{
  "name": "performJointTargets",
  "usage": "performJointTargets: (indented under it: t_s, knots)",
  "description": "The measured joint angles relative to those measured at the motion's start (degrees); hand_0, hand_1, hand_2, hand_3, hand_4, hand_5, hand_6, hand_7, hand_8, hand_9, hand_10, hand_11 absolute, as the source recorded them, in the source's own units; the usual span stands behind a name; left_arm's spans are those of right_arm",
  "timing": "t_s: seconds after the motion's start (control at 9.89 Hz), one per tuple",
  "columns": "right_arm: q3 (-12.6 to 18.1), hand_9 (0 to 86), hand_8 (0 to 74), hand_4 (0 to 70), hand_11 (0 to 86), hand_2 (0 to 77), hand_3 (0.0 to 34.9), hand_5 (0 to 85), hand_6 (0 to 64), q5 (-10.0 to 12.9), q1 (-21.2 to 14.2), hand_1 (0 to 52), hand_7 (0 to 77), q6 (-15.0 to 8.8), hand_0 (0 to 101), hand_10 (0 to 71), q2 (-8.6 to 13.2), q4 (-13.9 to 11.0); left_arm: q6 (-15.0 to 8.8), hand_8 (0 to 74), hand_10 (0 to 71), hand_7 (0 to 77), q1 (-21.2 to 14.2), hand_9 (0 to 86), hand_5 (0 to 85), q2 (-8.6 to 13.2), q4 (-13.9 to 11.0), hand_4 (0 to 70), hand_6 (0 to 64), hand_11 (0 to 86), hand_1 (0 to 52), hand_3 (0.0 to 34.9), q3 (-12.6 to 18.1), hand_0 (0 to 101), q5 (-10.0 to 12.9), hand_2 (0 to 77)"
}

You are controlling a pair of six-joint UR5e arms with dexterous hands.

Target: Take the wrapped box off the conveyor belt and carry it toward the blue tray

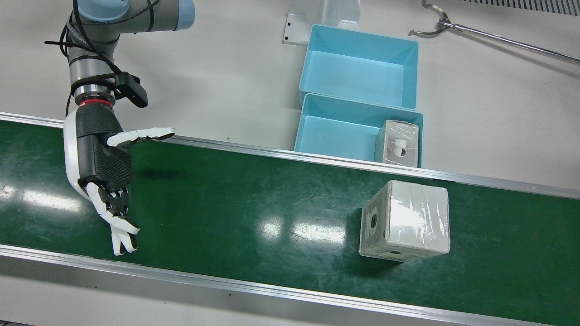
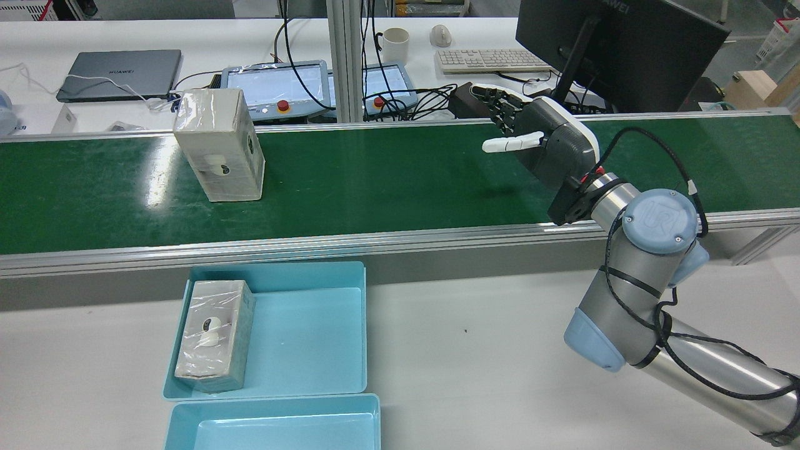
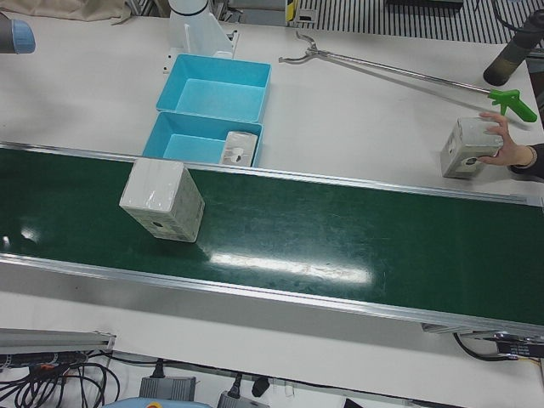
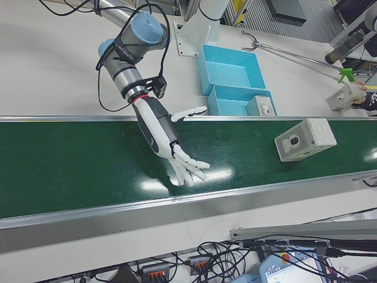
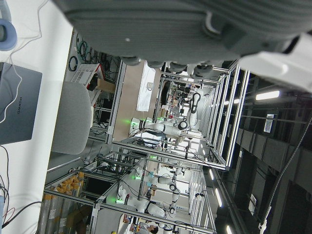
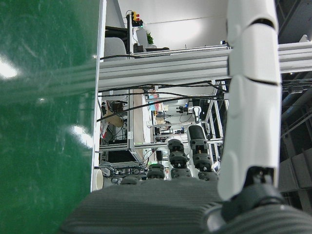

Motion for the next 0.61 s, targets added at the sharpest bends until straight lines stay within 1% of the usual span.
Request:
performJointTargets:
  t_s: [0.1, 0.3, 0.4, 0.51, 0.61]
  knots:
    - [0.0, 3.8, 2.2, 10.9, 0.5, 9.3, 0.0, 19.6, 4.4, 0.0, -0.01, 15.3, 3.8, 0.1, 48, 0.0, -0.02, -0.01, 0.0, 0.5, 0.0, 0.5, 0.0, 0.0, 1.1, 0.0, 0.0, 0.0, 0.5, 0.5, 0.0, 0.0, 0.0, 0, 0.0, 0.5]
    - [0.0, 4.4, 2.2, 12.0, 0.5, 9.3, 0.0, 19.6, 4.4, 0.0, -0.03, 15.3, 3.3, 0.22, 48, 0.0, -0.08, 0.0, 0.0, 0.5, 0.5, 0.5, 0.0, 0.0, 1.1, 0.0, 0.0, 0.0, 0.5, 0.5, 0.0, 0.0, 0.0, 0, 0.0, 0.5]
    - [0.02, 4.4, 0.5, 12.0, 0.5, 9.3, 0.0, 19.6, 4.4, 0.0, -0.01, 15.3, 3.3, 0.33, 48, 0.0, -0.11, 0.03, 0.0, 0.5, 0.5, 0.5, 0.0, 0.5, 1.1, 0.0, 0.0, 0.0, 0.5, 0.5, 0.0, 0.0, 0.0, 0, 0.0, 1.1]
    - [0.05, 4.4, 0.5, 12.0, 0.5, 9.3, 0.0, 19.6, 4.4, 0.0, 0.01, 15.3, 3.3, 0.41, 48, 0.0, -0.12, 0.03, 0.0, 0.5, 0.5, 0.5, 0.0, 0.0, 1.1, 0.0, 0.0, 0.0, 0.5, 0.5, 0.0, 0.0, 0.0, 0, 0.0, 1.1]
    - [0.07, 3.8, 1.1, 10.9, 0.5, 9.3, 0.0, 18.5, 2.7, 0.0, 0.03, 15.3, 3.3, 0.45, 48, 0.0, -0.13, 0.01, 0.0, 0.5, 0.5, 0.5, 0.0, 0.0, 1.1, 0.0, 0.0, 0.0, 0.5, 0.5, 0.0, 0.0, 0.0, 0, 0.0, 1.1]
